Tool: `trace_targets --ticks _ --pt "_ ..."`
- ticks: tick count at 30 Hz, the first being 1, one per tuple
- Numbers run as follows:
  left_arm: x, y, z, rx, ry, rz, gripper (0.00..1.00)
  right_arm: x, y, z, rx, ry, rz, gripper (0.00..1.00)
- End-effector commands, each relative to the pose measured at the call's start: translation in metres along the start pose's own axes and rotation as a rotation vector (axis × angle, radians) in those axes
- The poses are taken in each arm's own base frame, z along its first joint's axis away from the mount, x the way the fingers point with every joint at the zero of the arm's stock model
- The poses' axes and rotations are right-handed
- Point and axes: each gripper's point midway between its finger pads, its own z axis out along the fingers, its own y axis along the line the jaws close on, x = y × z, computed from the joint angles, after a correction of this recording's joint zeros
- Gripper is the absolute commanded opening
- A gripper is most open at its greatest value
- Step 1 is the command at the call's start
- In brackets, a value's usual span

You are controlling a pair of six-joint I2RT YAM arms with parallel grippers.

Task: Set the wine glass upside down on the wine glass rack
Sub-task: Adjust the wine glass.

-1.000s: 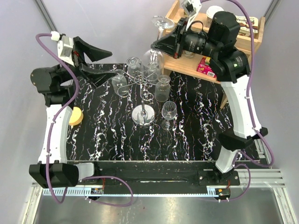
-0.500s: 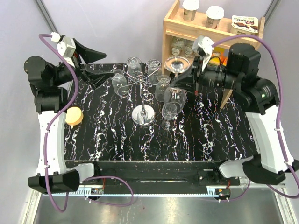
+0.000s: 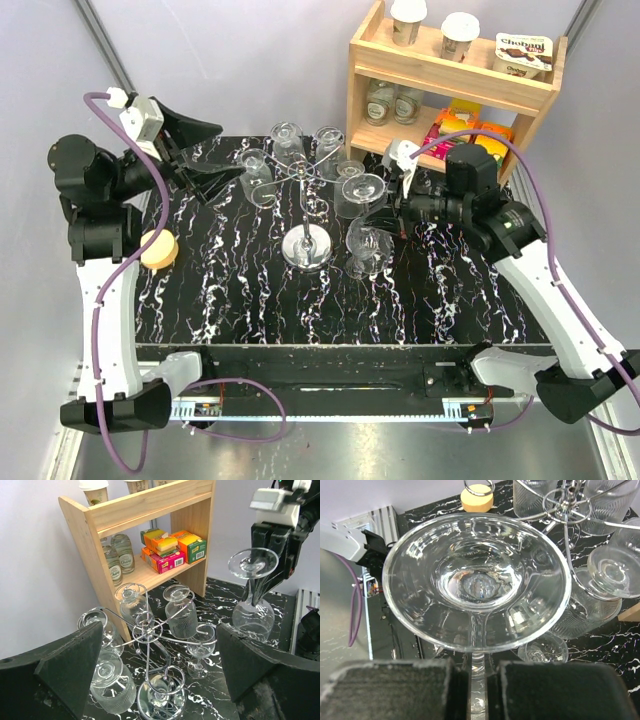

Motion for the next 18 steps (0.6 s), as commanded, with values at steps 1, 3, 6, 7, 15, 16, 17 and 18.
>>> trace_targets --ticks 1,3,6,7,15,16,17,18 --pt "-0.004 -0.002 -0.006 -0.041 -0.007 0.060 0.99 -0.032 -0.008 0.002 0.025 -0.153 -0.159 0.00" --pt "-0.001 -0.002 -0.007 -0.048 0.001 0.066 0.99 -0.030 -0.013 0.008 0.031 -0.168 -0.173 0.00" --pt "0.004 0.000 -0.008 -0.057 0.007 0.059 0.99 -0.032 -0.018 0.014 0.033 -0.201 -0.175 0.00" --pt "0.006 0.000 -0.008 -0.057 0.008 0.057 0.99 -0.034 -0.019 0.016 0.032 -0.217 -0.174 0.00" --pt "0.007 -0.003 -0.011 -0.069 0.009 0.067 0.99 -0.018 -0.023 0.041 0.018 -0.266 -0.156 0.00" --pt "0.007 -0.003 -0.011 -0.071 0.010 0.068 0.99 -0.013 -0.023 0.043 0.017 -0.261 -0.152 0.00" --pt "0.007 -0.004 -0.012 -0.071 0.011 0.068 0.99 -0.016 -0.022 0.045 0.018 -0.286 -0.171 0.00" --pt "0.006 -0.005 -0.012 -0.072 0.010 0.072 0.99 -0.014 -0.021 0.046 0.020 -0.286 -0.172 0.00"
